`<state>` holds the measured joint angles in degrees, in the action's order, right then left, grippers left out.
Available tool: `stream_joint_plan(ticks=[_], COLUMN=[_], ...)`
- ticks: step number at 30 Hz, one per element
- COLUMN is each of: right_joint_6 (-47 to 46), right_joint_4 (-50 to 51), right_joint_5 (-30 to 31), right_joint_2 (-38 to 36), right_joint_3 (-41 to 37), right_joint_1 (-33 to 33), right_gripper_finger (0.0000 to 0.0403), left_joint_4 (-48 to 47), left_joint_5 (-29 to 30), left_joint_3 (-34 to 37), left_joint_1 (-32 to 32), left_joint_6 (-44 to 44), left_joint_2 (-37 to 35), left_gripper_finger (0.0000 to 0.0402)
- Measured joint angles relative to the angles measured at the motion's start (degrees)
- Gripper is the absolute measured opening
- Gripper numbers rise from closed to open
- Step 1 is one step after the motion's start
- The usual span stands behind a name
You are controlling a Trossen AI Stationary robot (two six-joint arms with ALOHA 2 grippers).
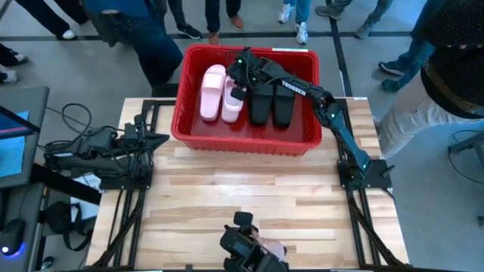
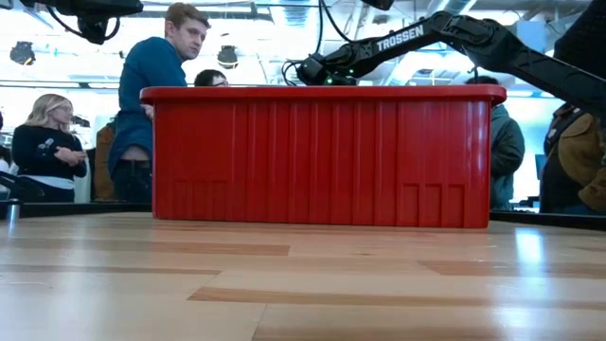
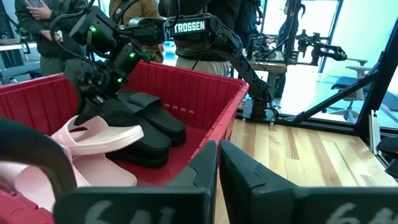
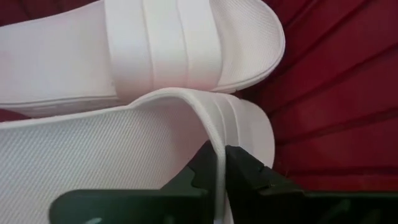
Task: Pick and place slides into bin
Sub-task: Put the pink slide into the red container
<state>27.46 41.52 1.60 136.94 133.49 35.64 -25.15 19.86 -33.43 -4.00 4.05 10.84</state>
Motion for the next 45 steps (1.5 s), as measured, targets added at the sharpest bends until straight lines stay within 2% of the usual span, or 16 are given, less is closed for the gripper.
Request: stream_joint_plan(ticks=[6, 15, 20, 34, 45], right_joint_6=[0.0, -0.4, -0.4, -0.4, 0.0], right_joint_4=[0.0, 0.0, -0.3, -0.1, 0.5], right_joint_5=[-0.1, -0.5, -2.8, -3.3, -3.3], right_joint_2=[0.0, 0.3, 0.3, 0.3, 0.3], right_joint_3=[0.0, 0.0, 0.0, 0.0, 0.0], right_joint_1=[0.0, -0.1, -0.2, -0.2, -1.2], right_gripper_finger=[0.005, 0.0054, 0.0057, 0.0102, 0.0109], left_joint_4=[0.0, 0.0, -0.1, -1.4, -1.4], left_joint_5=[0.0, 0.0, 0.0, 0.0, -0.1], left_joint_3=[0.0, 0.0, 0.0, 0.0, 0.0], left_joint_1=[0.0, 0.0, 0.0, 0.0, 0.0], left_joint_6=[0.0, 0.3, 0.3, 1.3, 1.3], left_joint_2=[0.0, 0.0, 0.0, 0.0, 0.0], left_gripper_finger=[0.0004, 0.0004, 0.0004, 0.0004, 0.0004])
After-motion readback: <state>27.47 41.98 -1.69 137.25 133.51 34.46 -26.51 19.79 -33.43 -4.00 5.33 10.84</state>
